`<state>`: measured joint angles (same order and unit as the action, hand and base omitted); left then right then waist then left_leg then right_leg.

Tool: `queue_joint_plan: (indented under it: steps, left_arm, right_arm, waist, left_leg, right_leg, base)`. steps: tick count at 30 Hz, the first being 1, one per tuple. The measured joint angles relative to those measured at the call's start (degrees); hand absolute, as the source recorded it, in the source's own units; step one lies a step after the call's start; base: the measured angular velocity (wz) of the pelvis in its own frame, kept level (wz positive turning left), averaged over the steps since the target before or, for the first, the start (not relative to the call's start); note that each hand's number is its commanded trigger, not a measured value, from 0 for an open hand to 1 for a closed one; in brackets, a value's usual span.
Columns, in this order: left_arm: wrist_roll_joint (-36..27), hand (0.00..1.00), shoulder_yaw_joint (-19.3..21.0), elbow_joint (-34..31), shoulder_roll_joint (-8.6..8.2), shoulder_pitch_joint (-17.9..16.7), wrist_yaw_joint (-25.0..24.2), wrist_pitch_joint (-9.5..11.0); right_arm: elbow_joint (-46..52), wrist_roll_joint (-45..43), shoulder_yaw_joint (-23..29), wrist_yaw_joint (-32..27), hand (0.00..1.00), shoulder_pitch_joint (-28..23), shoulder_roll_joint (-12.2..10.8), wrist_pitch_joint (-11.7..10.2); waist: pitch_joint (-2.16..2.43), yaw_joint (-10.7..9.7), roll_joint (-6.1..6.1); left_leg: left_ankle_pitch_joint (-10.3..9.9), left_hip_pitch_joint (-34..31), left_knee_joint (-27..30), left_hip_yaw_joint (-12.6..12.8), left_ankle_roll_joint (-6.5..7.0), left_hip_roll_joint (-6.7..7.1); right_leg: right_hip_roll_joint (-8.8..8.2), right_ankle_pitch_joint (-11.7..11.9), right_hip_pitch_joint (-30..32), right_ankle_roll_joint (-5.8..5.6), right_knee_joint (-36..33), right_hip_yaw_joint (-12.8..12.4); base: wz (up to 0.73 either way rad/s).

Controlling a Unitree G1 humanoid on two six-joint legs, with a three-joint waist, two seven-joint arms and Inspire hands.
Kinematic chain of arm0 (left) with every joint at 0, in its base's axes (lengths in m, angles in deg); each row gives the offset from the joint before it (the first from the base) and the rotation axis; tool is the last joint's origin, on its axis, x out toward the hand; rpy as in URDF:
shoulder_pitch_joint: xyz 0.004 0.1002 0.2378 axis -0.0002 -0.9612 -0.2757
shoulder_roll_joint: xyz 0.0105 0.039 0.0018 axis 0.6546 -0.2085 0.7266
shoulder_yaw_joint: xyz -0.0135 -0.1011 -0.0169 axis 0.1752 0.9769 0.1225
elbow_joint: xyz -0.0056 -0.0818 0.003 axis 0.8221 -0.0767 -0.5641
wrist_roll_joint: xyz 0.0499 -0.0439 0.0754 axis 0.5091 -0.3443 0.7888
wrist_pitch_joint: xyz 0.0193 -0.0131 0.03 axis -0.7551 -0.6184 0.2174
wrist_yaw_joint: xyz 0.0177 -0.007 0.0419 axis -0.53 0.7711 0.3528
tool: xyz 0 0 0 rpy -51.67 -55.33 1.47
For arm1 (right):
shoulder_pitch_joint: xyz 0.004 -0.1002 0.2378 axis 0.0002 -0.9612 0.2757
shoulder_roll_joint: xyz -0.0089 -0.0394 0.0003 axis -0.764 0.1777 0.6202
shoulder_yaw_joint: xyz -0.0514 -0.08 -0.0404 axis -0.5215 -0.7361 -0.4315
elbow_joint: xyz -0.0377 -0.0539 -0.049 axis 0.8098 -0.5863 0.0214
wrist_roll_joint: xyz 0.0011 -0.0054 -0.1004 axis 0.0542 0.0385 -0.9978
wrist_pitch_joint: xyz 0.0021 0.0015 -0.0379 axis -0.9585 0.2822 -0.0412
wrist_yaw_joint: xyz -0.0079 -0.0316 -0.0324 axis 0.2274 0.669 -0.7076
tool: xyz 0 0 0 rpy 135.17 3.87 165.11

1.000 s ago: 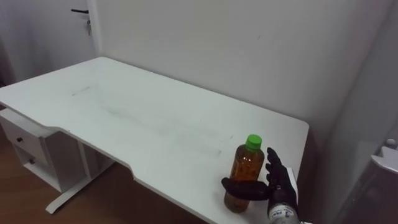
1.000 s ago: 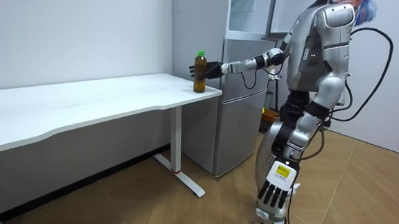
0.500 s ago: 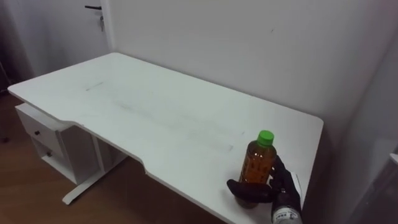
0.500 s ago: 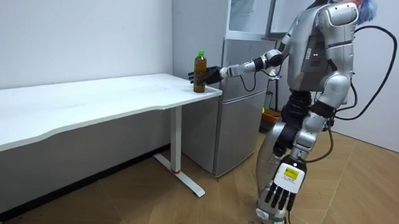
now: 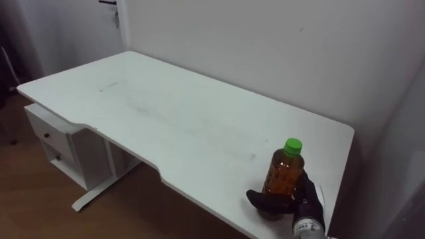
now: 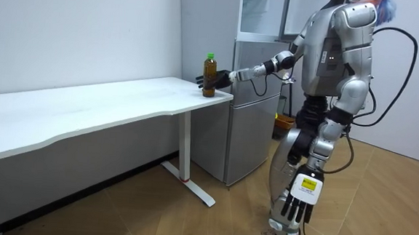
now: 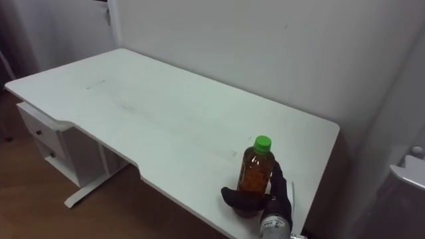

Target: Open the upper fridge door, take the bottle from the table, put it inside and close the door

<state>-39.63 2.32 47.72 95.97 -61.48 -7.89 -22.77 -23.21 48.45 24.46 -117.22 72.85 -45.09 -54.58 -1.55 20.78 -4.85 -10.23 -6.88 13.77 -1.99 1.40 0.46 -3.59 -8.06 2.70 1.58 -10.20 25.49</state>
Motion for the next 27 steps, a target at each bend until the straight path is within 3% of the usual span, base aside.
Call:
queue_joint_plan:
  steps: [10, 11, 12, 18, 27]
  left_arm:
    - [0.00, 0.00, 0.01, 0.05, 0.06, -0.18, 0.00, 0.12]
    - [0.00, 0.00, 0.01, 0.05, 0.04, -0.34, 0.00, 0.31]
    - [0.00, 0.00, 0.01, 0.05, -0.01, -0.49, -0.01, 0.35]
    - [-0.01, 0.00, 0.00, -0.39, -0.16, -0.80, -0.06, 0.41]
    - [-0.86, 0.00, -1.00, -0.62, 0.16, -0.82, -0.10, 0.86]
  right_arm:
    - [-1.63, 0.04, 0.22, 0.28, 0.00, 1.15, 0.27, -0.48]
    - [-1.64, 0.03, 0.22, 0.29, 0.58, 1.15, 0.27, -0.51]
    - [-1.65, 0.03, 0.22, 0.32, 1.00, 1.15, 0.28, -0.60]
    - [-2.00, -0.04, 1.41, 0.01, 1.00, 1.15, 0.37, -1.31]
    - [-3.93, 2.35, 5.33, 1.78, 1.00, 1.45, 3.08, -2.37]
  waist:
    - [-0.04, 0.04, 0.04]
    - [-0.05, 0.06, 0.06]
    - [-0.07, 0.06, 0.09]
    - [-0.21, 0.03, 0.27]
    - [-0.27, 0.07, 0.36]
  left_leg:
    - [0.15, -0.50, -0.02, 0.04, 0.25, 0.28]
    - [0.15, -0.50, -0.02, 0.01, 0.25, 0.28]
    - [0.15, -0.50, -0.03, -0.03, 0.25, 0.28]
    - [0.15, -0.67, -0.03, -0.10, 0.25, 0.28]
    - [0.21, -0.54, -0.44, 0.07, 0.28, 0.26]
  right_leg:
    - [-0.39, -0.02, 0.65, -0.14, -0.56, -0.03]
    - [-0.39, -0.02, 0.65, -0.14, -0.56, -0.04]
    - [-0.39, -0.02, 0.65, -0.14, -0.55, -0.05]
    - [-0.37, -0.03, 0.91, -0.15, -0.59, -0.20]
    - [-0.38, -0.03, 1.43, -0.16, -0.64, -0.21]
  base:
    - [0.00]
    - [0.00]
    - [0.00]
    - [-0.01]
    - [0.00]
